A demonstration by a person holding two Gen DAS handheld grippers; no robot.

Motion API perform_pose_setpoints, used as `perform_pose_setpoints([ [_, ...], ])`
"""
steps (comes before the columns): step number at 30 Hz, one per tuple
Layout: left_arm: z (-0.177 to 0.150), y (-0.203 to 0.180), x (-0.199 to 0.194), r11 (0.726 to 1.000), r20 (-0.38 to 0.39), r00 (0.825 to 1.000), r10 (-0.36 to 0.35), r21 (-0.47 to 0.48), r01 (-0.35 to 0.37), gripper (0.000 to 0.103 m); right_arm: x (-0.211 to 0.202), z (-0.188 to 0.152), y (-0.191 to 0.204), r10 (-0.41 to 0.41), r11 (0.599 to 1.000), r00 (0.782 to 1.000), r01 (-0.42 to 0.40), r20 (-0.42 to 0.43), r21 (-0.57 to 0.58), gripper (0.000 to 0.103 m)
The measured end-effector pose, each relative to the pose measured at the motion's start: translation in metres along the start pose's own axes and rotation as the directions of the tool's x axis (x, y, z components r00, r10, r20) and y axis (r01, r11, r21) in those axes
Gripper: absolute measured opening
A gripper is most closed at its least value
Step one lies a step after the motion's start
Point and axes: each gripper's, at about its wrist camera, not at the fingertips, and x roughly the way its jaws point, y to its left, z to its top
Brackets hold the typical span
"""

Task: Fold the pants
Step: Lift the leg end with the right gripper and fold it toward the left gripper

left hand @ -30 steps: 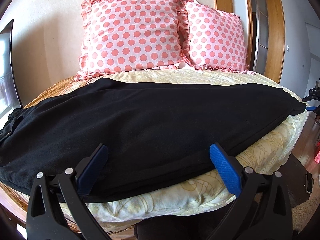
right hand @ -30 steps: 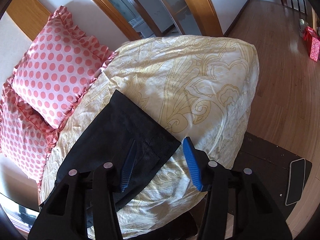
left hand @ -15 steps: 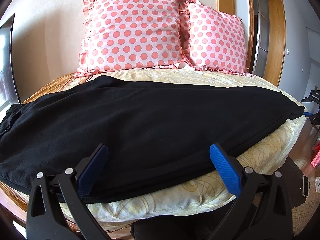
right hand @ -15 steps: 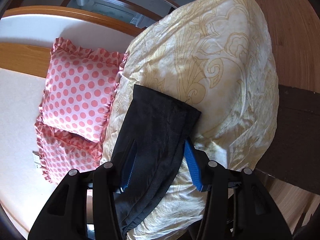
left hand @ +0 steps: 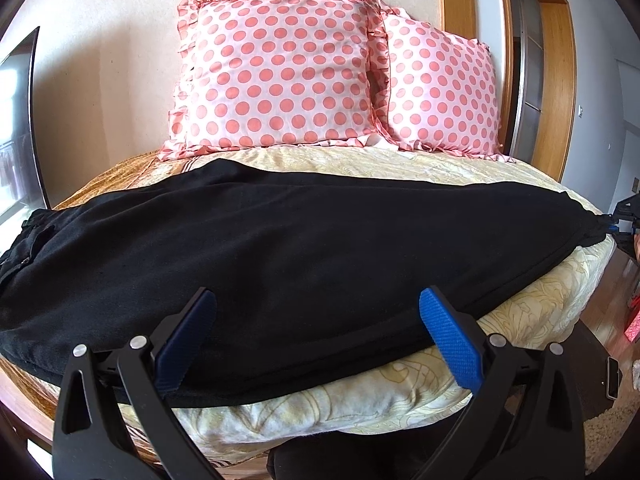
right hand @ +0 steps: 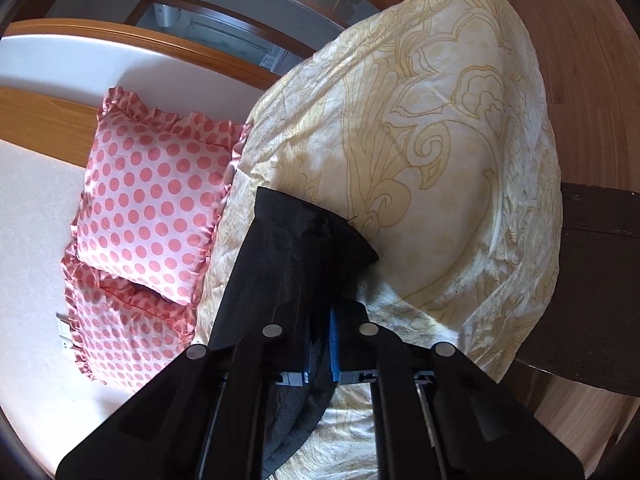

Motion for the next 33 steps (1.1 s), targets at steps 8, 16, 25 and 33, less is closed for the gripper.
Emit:
perform_pose_setpoints([
  [8, 0.003, 0.016, -0.006, 0.997, 0.022, 0.999, 0.042, -0.062, -0.040, 0.101, -0.011, -0.042, 0.128, 0.151, 0.896, 0.988, -0.145, -0.019, -0.419, 0.007],
  [16, -0.001, 0.024, -0.020, 0.991, 0.027, 0.998, 0.052, -0.127, -0.048, 0.101, 0.052, -0.220, 0.282, 0.275, 0.597, 0.826, -0.548, -0.492, -0.587, 0.007],
  [25, -0.016, 0.049, -0.045, 0.983, 0.025, 0.992, 0.127, -0.140, -0.123, 0.101, 0.126, -0.401, 0.261, -0.113, 0.477, 0.669, -0.612, -0.735, -0.631, 0.007],
  [33, -0.015, 0.065, -0.054, 0.974, 0.066, 0.991, 0.118, -0.200, -0.103, 0.101, 0.089, -0.405, 0.290, -0.053, 0.340, 0.746, -0.612, -0.664, -0.714, 0.007],
])
